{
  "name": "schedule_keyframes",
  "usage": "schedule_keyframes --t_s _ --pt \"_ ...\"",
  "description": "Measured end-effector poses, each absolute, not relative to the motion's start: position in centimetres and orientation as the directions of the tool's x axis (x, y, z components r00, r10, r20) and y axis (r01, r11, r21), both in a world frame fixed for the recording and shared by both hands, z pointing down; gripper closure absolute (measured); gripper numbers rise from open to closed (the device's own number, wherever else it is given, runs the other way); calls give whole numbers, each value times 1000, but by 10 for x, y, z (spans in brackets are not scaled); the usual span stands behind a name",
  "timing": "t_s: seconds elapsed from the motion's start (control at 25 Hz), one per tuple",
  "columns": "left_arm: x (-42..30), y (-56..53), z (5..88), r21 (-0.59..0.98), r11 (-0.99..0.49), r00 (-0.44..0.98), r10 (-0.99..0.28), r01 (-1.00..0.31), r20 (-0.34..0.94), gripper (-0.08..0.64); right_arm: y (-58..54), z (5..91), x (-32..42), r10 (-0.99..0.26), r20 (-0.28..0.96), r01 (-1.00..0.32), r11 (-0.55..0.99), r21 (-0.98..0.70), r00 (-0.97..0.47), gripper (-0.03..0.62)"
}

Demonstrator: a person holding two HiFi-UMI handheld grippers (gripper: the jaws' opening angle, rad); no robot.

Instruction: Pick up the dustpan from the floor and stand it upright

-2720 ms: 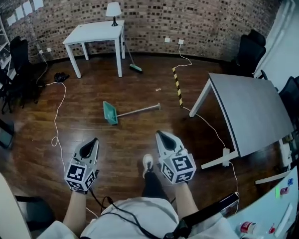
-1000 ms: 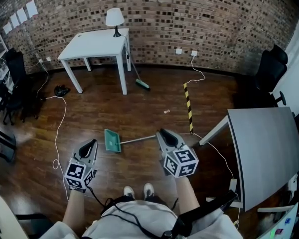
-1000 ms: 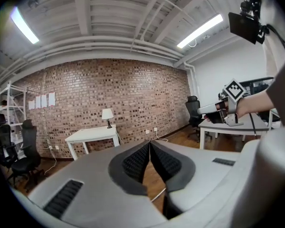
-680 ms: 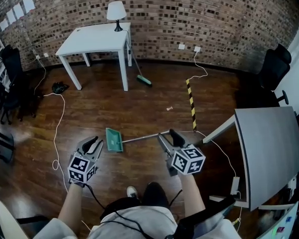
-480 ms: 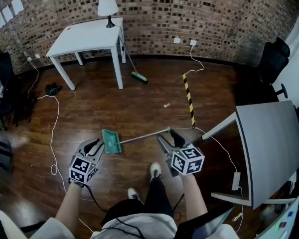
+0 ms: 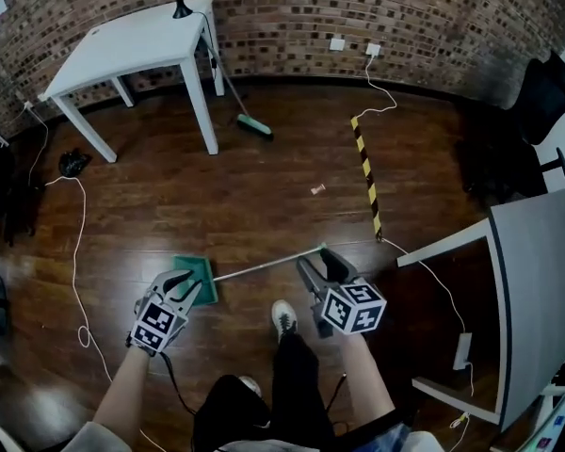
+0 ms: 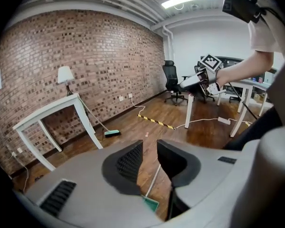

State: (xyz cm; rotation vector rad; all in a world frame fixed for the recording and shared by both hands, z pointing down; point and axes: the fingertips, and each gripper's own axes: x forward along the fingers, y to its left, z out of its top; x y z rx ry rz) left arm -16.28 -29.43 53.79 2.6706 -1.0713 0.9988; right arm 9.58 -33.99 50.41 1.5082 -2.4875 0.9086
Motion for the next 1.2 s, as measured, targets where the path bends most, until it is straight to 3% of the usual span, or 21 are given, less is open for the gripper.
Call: schedule_keyframes --t_s 0.76,1.2 --pt "-129 -392 937 62 -841 612 -339 -538 715 439 -409 942 113 -769 355 -691 153 -706 -532 323" --pt "-117 -389 1061 110 -887 584 -198 -449 787 414 -422 1052 99 -741 341 -608 113 -786 -579 314"
